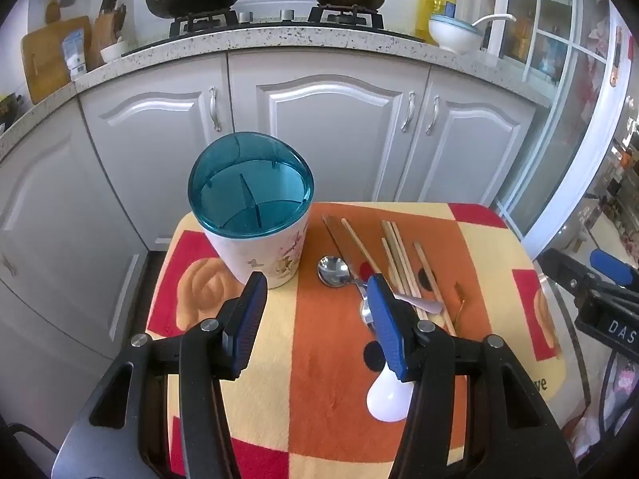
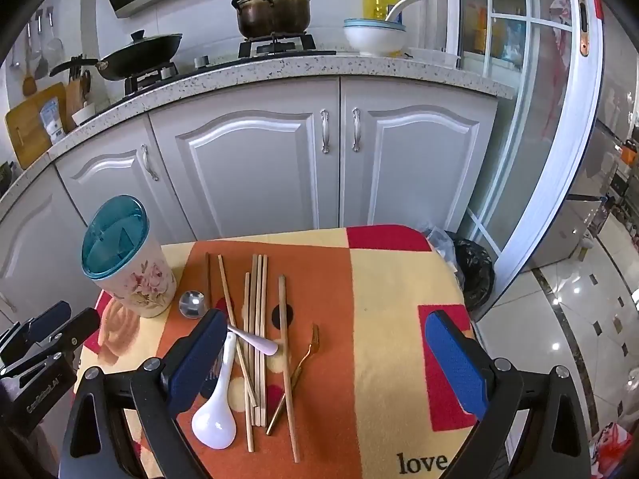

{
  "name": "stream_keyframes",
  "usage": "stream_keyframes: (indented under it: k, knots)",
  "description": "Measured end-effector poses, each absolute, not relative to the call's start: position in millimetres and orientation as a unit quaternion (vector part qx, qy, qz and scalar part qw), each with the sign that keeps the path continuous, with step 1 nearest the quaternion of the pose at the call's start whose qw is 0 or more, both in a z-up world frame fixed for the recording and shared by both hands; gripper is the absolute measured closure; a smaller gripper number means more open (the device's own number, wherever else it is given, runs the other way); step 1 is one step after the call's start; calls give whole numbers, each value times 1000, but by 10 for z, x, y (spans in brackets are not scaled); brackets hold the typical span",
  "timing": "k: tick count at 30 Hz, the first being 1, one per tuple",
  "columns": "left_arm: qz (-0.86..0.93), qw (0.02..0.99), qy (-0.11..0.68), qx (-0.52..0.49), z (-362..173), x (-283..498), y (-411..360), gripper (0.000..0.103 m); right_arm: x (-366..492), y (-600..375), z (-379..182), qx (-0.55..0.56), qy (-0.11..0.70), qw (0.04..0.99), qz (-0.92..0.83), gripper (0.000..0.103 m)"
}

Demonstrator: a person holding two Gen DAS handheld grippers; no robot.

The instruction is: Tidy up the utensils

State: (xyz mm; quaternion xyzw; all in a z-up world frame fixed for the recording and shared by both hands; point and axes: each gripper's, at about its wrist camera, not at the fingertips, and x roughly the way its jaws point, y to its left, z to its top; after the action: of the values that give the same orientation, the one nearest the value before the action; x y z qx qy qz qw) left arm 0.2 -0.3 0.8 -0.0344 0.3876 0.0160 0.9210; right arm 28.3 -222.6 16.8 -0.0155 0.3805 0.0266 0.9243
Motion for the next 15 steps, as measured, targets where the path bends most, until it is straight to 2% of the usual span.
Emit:
stream_keyframes:
  k: [15]
  knots:
    - [17,922,384,-33,25,35,-12,51,256,-2198,269,-20,374,927,34,3]
